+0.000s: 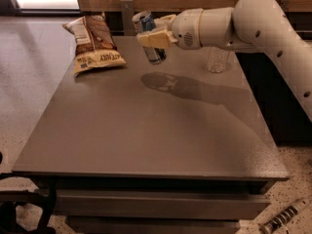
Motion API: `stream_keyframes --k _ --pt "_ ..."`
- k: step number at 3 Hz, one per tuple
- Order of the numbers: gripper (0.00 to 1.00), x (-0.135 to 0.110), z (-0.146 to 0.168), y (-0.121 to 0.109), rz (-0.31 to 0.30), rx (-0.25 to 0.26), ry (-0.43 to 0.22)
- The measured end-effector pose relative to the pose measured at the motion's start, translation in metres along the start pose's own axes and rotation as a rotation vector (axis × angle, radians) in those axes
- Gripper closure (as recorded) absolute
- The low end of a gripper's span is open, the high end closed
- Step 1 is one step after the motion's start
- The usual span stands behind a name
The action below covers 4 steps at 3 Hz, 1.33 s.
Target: Place redbull can upright
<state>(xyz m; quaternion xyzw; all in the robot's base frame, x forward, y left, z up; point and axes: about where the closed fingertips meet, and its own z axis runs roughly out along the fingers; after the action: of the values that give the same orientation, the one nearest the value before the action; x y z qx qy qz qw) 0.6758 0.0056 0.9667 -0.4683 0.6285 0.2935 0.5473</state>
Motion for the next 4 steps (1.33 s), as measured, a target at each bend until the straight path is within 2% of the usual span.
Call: stream_keyframes --k 1,2,3,4 --pt "1.0 0.011 -0.004 0.008 0.012 0.012 -0.025" --pt "1.0 0.019 -0.002 0.015 0.043 0.049 -0.034" --pt "1.0 0.02 0.007 0.02 0.084 0.092 -0.026" --pt "1.0 0.02 0.02 0.024 0.106 0.098 -0.029"
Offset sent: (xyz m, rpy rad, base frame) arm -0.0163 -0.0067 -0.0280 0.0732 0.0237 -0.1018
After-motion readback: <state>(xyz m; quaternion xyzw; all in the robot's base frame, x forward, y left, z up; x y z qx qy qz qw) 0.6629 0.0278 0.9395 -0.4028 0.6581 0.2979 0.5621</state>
